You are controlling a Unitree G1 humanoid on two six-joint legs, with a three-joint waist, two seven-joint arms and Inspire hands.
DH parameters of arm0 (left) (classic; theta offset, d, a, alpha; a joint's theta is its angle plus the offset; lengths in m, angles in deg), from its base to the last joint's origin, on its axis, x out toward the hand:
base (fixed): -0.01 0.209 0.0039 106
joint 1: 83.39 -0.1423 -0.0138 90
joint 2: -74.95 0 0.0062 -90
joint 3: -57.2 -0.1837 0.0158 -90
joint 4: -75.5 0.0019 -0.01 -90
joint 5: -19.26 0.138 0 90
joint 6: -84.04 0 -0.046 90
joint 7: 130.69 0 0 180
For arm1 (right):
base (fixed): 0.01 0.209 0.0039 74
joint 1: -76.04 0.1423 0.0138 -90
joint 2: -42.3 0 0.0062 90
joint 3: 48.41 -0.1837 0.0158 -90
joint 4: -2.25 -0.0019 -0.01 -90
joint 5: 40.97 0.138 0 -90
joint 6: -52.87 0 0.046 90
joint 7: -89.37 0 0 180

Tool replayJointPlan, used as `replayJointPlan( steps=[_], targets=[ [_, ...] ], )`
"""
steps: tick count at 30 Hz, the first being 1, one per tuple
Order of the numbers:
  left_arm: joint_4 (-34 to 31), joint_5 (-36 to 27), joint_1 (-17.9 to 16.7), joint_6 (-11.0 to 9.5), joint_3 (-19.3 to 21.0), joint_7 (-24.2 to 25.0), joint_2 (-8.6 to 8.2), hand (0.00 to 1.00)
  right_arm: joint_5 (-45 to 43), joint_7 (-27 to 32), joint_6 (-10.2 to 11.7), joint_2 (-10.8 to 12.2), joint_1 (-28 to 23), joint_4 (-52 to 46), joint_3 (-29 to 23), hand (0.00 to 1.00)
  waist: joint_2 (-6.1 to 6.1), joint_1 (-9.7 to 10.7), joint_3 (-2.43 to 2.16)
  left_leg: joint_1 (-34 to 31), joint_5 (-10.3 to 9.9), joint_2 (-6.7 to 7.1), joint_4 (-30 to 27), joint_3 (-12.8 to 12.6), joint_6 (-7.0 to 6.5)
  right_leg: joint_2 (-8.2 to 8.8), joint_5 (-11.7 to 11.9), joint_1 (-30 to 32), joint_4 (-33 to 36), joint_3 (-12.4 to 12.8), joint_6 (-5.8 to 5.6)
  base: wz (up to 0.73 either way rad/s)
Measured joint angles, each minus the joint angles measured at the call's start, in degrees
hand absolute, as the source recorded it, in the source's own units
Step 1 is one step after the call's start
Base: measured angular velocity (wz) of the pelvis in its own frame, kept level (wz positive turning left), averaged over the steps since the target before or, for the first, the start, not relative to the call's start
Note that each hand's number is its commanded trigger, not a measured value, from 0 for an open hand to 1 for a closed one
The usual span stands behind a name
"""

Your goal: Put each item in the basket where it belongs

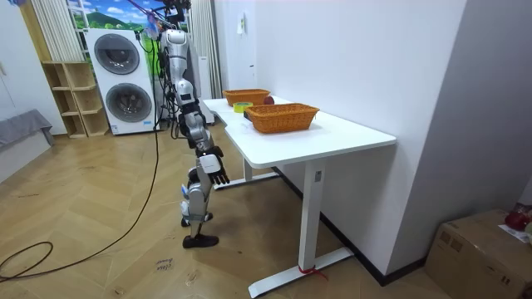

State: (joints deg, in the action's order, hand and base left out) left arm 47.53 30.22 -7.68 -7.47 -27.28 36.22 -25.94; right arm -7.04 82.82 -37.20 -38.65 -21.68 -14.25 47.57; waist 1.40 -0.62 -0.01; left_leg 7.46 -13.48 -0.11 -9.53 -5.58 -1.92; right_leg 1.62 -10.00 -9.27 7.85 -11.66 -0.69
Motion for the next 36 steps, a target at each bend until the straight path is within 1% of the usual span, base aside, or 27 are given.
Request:
replayJointPlan(
  steps=[2, 4, 5, 7, 11, 14, 22, 24, 27, 29, 31, 33, 35, 36],
  targets=[
    [0.33, 0.24, -0.04, 0.37, 0.01, -0.14, 0.00, 0.00, -0.04, -0.09, -0.04, 0.00, -0.01, 0.07, 0.09, 0.00, -0.04, -0.02, 0.01, 0.05, 0.00, -0.01, -0.01, 0.00, 0.00, 0.00, 0.00, -0.02, 0.00, 0.14, 0.00, 0.00],
    [1.20, 3.14, -0.03, 0.94, -0.08, -0.50, 0.00, 0.00, -0.09, -0.24, -0.03, -0.05, 0.02, 0.06, 0.38, 0.00, -0.10, -0.25, 0.05, 0.07, 0.00, -0.02, -0.01, -0.02, 0.00, -0.01, 0.00, 0.03, -0.01, 0.16, 0.00, 0.00],
    [1.21, 3.56, -0.05, 1.22, -0.11, -0.57, -0.02, 0.00, -0.14, -0.28, -0.03, -0.09, 0.07, 0.08, 0.41, 0.00, -0.11, -0.28, 0.07, 0.03, 0.00, -0.02, -0.02, -0.02, 0.00, -0.01, 0.00, 0.07, 0.00, 0.26, 0.00, 0.00],
    [1.21, 4.95, -0.01, 1.58, -0.10, -1.60, 0.00, 0.00, -0.51, -0.41, -0.03, -0.32, 0.35, 0.19, 0.72, 0.00, -0.20, -0.42, 0.29, -0.08, 0.00, -0.01, -0.07, 0.10, 0.00, -0.01, 0.00, 0.13, -0.01, 0.26, 0.00, 0.00],
    [1.18, 4.95, -0.46, 1.78, -0.09, -2.75, 0.02, 0.00, -0.44, -0.64, -0.10, -0.44, 0.44, 0.29, 0.81, 0.00, -0.31, -1.10, 0.40, -0.09, -0.01, -0.02, -0.03, 0.09, 0.01, -0.04, 0.00, 0.17, -0.03, 0.31, 0.00, 0.00],
    [1.21, 4.96, -0.55, 2.80, -0.06, -2.74, 0.02, 0.00, -0.03, -0.93, -0.57, -0.43, 0.56, 0.29, 0.73, 0.00, -0.20, -1.25, 0.46, -0.09, -0.02, -0.02, -0.03, 0.09, 0.02, -0.04, 0.00, 0.16, -0.03, 0.23, 0.00, 0.00],
    [2.69, 4.96, -0.81, 2.88, 0.31, -2.72, 0.02, 0.00, 2.00, -0.21, -0.80, -0.01, 0.74, 0.75, 0.40, 0.00, -0.06, -1.14, 0.46, 0.08, -0.02, -0.02, -0.07, 0.11, 0.02, -0.06, 0.00, -0.05, -0.02, 0.40, 0.00, 0.00],
    [2.93, 5.04, -0.85, 2.88, 0.94, -2.72, -0.03, 0.00, 1.97, 0.09, -0.77, 0.11, -0.07, 0.93, -0.85, 0.00, 0.03, -1.06, 0.45, 0.16, -0.02, -0.02, -0.06, 0.06, 0.02, -0.05, 0.00, -0.03, -0.03, 0.46, 0.00, 0.00],
    [2.93, 5.56, -0.75, 2.88, 3.01, -2.72, -0.03, 0.00, 3.90, 0.38, -0.73, 0.06, -1.26, 0.88, -3.06, 0.00, 0.17, -1.00, 0.41, 0.16, -0.02, -0.01, -0.06, 0.01, 0.02, -0.04, 0.00, 0.01, -0.01, 0.59, 0.00, 0.00],
    [2.92, 5.60, -0.74, 2.88, 3.34, -2.82, 0.12, 0.00, 5.07, 0.82, -0.73, 0.00, -1.62, 0.90, -4.20, 0.00, 0.19, -0.76, 0.43, 0.09, -0.02, 0.00, -0.07, 0.02, 0.01, -0.03, 0.00, 0.02, -0.01, 0.56, 0.00, 0.00],
    [2.93, 5.57, -0.81, 2.88, 3.79, -2.90, 0.15, 0.00, 6.83, 1.49, -0.77, -0.01, -2.50, 1.44, -5.91, 0.00, 0.21, 0.07, 0.41, 0.09, -0.02, -0.03, -0.08, 0.03, 0.01, -0.04, 0.00, 0.01, 0.05, 0.52, 0.00, 0.00],
    [2.91, 5.55, -0.98, 2.91, 4.08, -2.90, 0.22, 0.00, 8.48, 1.97, -0.87, -0.09, -2.59, 1.63, -7.35, 0.00, 0.21, 0.47, 0.40, 0.11, -0.02, -0.04, -0.08, -0.01, 0.01, -0.05, 0.00, 0.06, 0.10, 0.56, 0.00, 0.00],
    [2.40, 5.48, -1.02, 3.02, 4.18, -2.89, 0.35, 0.00, 8.84, 2.31, -1.32, -0.41, -2.88, 1.87, -8.36, 0.00, 0.37, 0.89, 0.36, 0.11, -0.02, -0.03, -0.07, -0.05, 0.01, -0.05, 0.00, 0.10, 0.13, 0.62, 0.00, 0.00],
    [1.79, 5.46, -1.08, 3.08, 4.50, -2.90, 0.44, 0.00, 8.86, 2.64, -1.53, -0.44, -2.91, 1.86, -9.81, 0.00, 0.52, 1.17, 0.35, 0.11, -0.02, -0.03, -0.07, -0.15, 0.01, -0.07, -0.01, 0.16, 0.18, 0.70, 0.00, -0.04]
  ],
)
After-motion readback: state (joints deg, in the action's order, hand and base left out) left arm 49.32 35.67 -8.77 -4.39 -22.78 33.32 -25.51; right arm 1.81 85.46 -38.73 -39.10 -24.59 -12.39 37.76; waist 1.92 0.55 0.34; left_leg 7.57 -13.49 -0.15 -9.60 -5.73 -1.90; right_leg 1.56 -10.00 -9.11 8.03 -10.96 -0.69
